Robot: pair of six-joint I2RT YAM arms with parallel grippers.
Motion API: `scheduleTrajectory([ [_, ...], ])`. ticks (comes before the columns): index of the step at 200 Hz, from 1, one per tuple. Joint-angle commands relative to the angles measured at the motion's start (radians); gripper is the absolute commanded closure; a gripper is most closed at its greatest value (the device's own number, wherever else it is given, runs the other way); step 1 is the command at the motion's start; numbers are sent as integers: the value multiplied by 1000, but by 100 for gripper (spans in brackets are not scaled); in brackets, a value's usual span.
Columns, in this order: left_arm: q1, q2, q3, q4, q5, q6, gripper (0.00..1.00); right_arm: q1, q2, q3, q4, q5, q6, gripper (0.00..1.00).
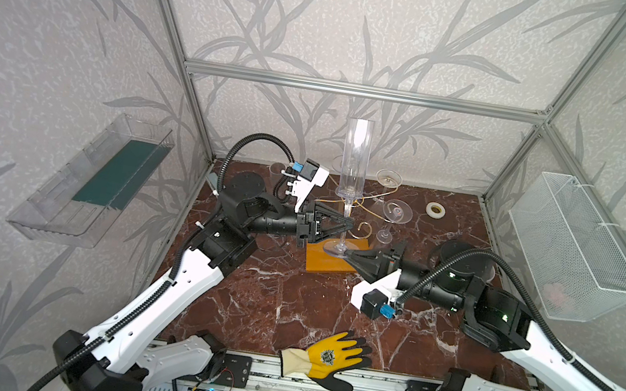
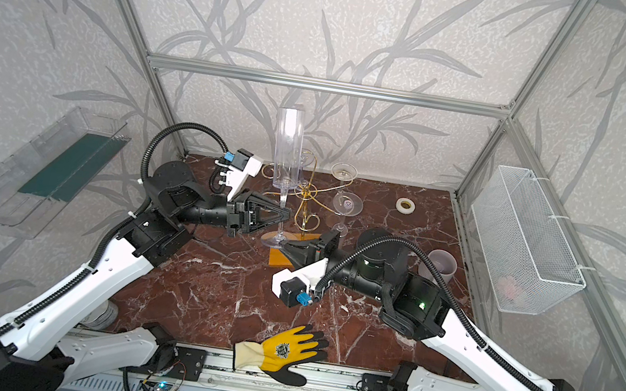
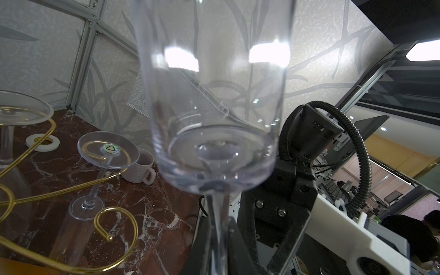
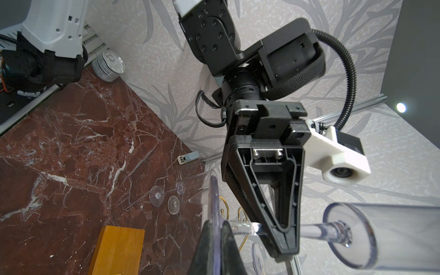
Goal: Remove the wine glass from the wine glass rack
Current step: 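Close the left gripper on the flute stem while the right gripper opens, then bring the right gripper over the flute bowl and grasp it from above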
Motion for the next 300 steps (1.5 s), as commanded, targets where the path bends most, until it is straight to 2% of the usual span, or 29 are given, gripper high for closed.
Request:
scheduleTrajectory([
  [1,-5,-6,25,3,13,2,94,16,1,-2,47,17,-58,100],
  [11,-6,-6,26,6,12,1,100,17,2,-5,46,19,-65,100],
  [39,-8,-16,19,20,-7,-3,100,24,-3,-24,60,34,-84,100],
  [43,-8,-19,18,23,-13,-1,100,25,-6,-31,71,41,-86,91],
  [59,-9,-33,16,20,-43,13,100,29,-30,-61,115,47,-83,39],
  [60,-8,-33,16,19,-45,15,100,29,-30,-61,115,47,-83,39],
  [65,-8,-38,17,13,-54,24,100,30,-39,-65,125,44,-72,25],
  [71,-8,-42,21,-3,-69,40,100,30,-49,-70,136,41,-54,16],
  [75,-8,-45,25,-17,-78,55,100,29,-58,-73,148,40,-36,3],
  [77,-8,-47,28,-24,-86,63,100,28,-62,-75,154,39,-28,0],
  [102,-8,-68,51,-129,-186,195,100,30,-117,-112,296,39,105,1],
  [130,-8,-103,57,-212,-340,365,100,29,-120,-52,399,124,470,1],
  [148,-10,-125,48,-225,-422,470,100,29,-90,23,396,177,659,1],
  [167,-15,-135,42,-228,-469,561,100,28,-37,118,373,223,792,1],
  [198,-62,-164,22,-204,-556,677,100,23,65,252,322,221,891,1],
  [221,-108,-183,5,-197,-647,755,100,-10,140,361,241,97,976,2],
  [242,-136,-185,1,-198,-686,787,100,-17,196,427,221,32,1051,3],
  [269,-175,-183,-15,-176,-726,818,100,-16,238,469,215,82,1121,1],
  [297,-205,-176,-24,-178,-755,845,100,-16,250,463,246,81,1127,1],
  [300,-207,-175,-25,-178,-757,846,100,-44,252,464,249,78,1130,1],
])
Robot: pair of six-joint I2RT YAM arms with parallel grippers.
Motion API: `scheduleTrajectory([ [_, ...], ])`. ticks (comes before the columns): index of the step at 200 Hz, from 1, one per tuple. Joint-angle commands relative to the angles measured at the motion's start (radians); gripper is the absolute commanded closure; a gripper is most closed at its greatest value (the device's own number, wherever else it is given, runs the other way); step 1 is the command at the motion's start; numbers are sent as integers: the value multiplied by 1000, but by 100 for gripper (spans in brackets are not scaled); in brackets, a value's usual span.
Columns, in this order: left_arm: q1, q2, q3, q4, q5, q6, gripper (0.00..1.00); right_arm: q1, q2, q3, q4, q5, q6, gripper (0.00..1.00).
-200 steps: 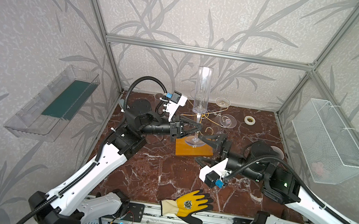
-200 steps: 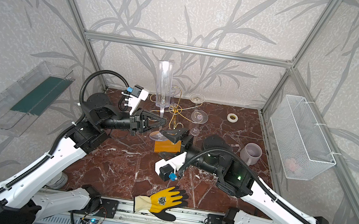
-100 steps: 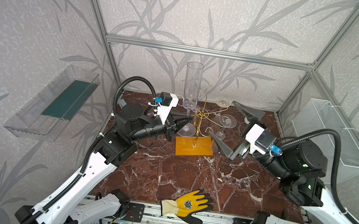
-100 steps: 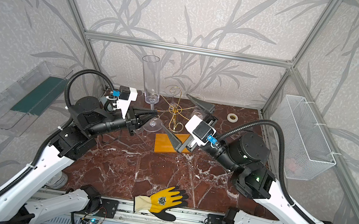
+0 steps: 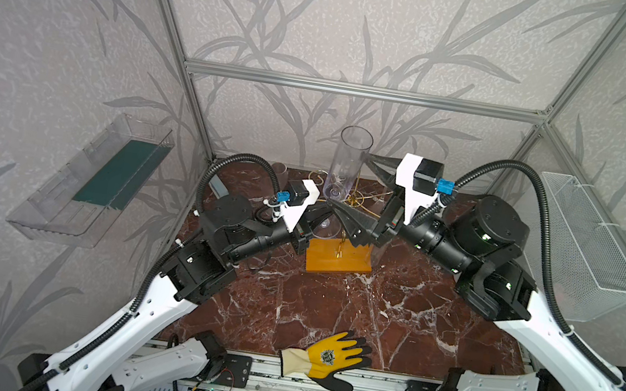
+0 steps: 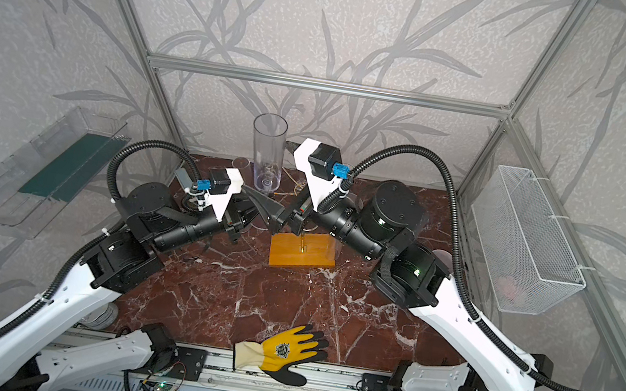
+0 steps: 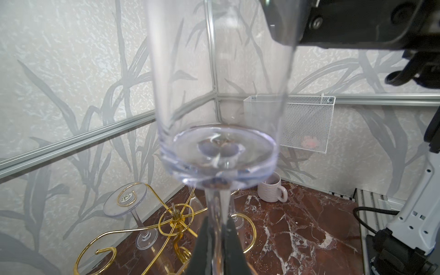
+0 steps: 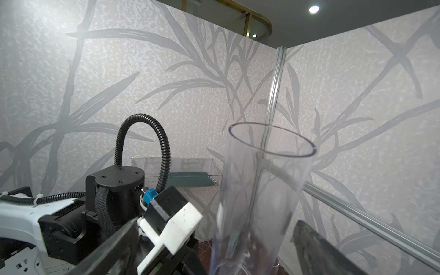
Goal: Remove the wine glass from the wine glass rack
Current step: 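Bring the right gripper over the flute bowl and grasp it from above, then carry the flute with the right gripper toward the far corner while the left gripper withdraws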
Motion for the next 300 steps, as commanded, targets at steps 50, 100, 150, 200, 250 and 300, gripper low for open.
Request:
scheduleTrajectory([
  [50,-55,-3,-23,53,-80,96,100,-56,17,22,63,-21,102,8],
  [100,-78,2,-23,38,-103,129,100,-78,32,16,79,-44,131,30],
  [150,-92,4,-24,31,-125,148,100,-84,26,-10,104,-46,131,50],
  [200,-99,-17,-44,40,-152,149,94,-89,4,-55,154,-49,114,56],
  [250,-99,-79,-83,53,-191,120,55,-108,-30,-80,164,-45,68,58],
  [300,-99,-192,-150,53,-237,53,42,-184,-67,-72,150,-51,-28,59],
])
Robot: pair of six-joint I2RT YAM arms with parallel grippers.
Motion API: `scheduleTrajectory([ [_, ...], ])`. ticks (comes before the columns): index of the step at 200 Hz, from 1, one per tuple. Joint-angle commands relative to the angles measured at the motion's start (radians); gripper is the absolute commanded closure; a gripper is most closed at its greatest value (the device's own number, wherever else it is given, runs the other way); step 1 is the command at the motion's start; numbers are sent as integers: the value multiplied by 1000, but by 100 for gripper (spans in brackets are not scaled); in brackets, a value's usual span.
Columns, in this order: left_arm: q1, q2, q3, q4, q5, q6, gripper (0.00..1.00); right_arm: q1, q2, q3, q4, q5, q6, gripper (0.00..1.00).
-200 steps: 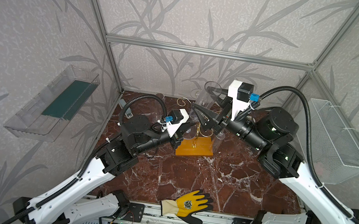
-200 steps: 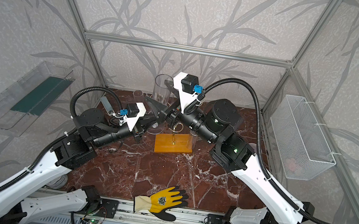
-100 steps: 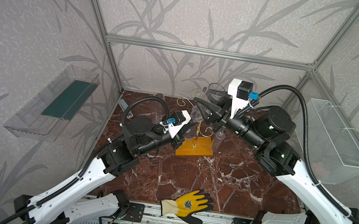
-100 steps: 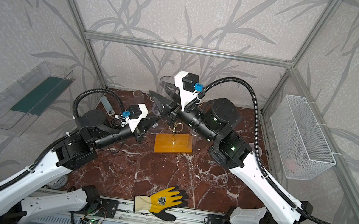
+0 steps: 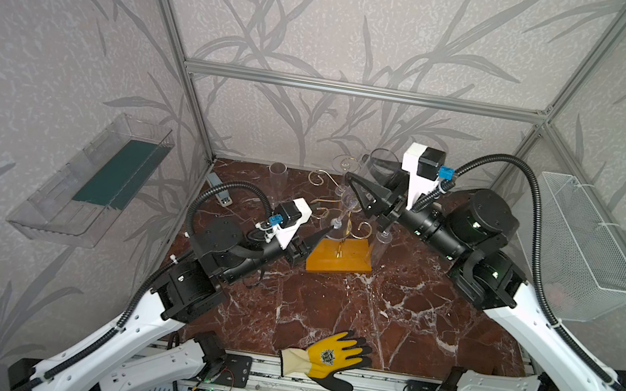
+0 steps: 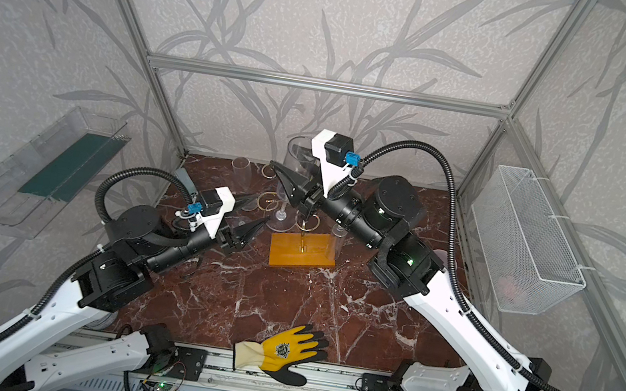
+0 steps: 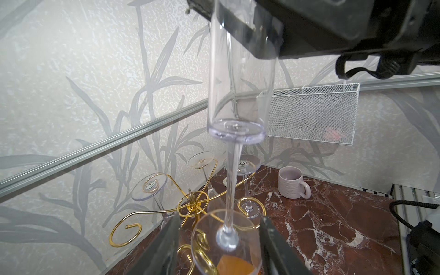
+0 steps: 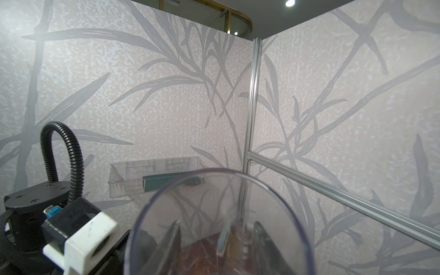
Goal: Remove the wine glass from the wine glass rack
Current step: 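Carry the flute with the right gripper toward the far corner while the left gripper withdraws, then lower the held flute upright onto the table near the white tape roll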
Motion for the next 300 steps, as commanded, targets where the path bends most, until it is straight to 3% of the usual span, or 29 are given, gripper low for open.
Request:
scheduleTrajectory([
  [1,-6,-49,-22,19,-40,-25,42,-39,-45,21,44,-4,-72,59],
  [42,-6,-120,-54,3,-99,-47,41,-164,-42,53,4,44,-252,60],
  [97,-6,-142,-73,-17,-138,-53,41,-428,-18,17,49,48,-271,61],
  [151,-6,-142,-84,-8,-178,-40,41,-581,-21,-145,179,93,-227,62],
  [240,-5,-126,-90,28,-264,4,40,-631,6,-492,430,139,-165,63],
  [300,-4,-85,-85,45,-326,60,40,-639,131,-643,623,143,-101,63],
])
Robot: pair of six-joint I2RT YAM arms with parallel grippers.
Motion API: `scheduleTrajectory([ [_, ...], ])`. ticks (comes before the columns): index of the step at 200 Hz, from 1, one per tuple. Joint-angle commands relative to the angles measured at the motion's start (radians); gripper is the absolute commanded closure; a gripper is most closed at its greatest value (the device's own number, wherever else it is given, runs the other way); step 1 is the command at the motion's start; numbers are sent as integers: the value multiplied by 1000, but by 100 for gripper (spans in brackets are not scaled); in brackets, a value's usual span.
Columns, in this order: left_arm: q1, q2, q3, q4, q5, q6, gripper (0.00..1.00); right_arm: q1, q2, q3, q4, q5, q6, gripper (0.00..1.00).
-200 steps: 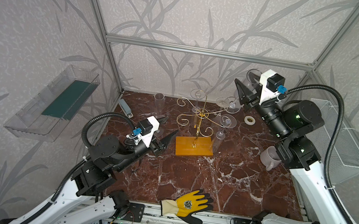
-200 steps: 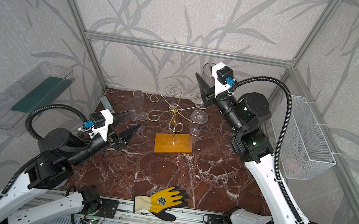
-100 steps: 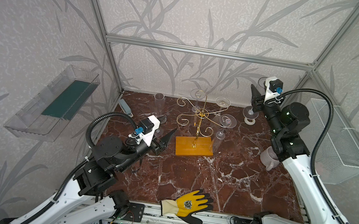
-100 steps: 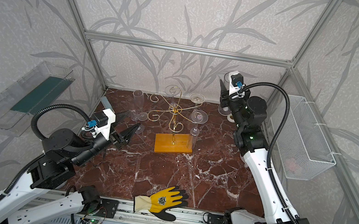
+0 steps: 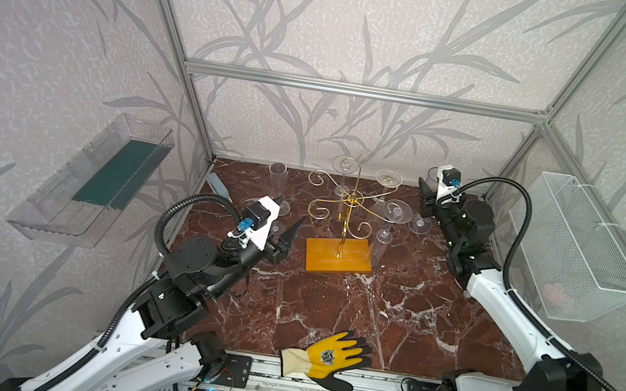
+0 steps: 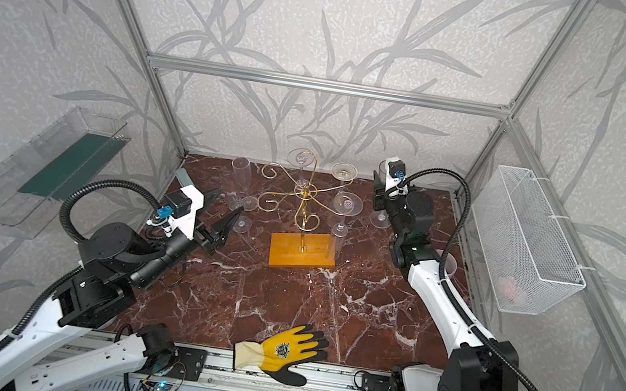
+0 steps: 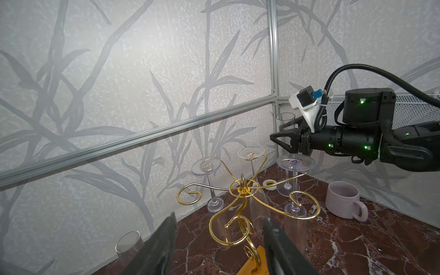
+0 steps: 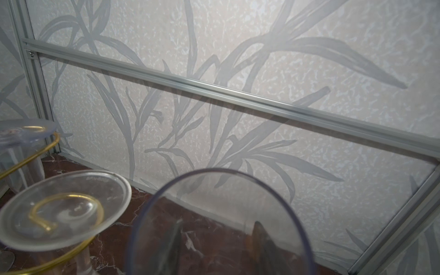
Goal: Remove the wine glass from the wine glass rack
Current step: 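Lower the held flute upright onto the table near the white tape roll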
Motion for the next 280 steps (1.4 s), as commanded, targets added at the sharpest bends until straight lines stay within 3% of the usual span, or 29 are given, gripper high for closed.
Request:
scheduleTrajectory([
  [1,-4,23,-1,26,-44,51,40,-6,49,-30,174,16,42,63],
  [59,-5,70,10,66,-97,86,40,-39,243,-71,415,0,123,63],
  [114,-3,132,37,93,-143,136,39,-59,421,-33,519,-24,146,63],
  [238,5,150,43,97,-142,133,38,-94,518,-58,571,-30,166,60],
  [259,6,150,43,94,-145,128,38,-95,519,-69,576,-28,174,55],
  [280,8,147,43,93,-143,118,38,-96,512,-78,575,-22,173,39],
])
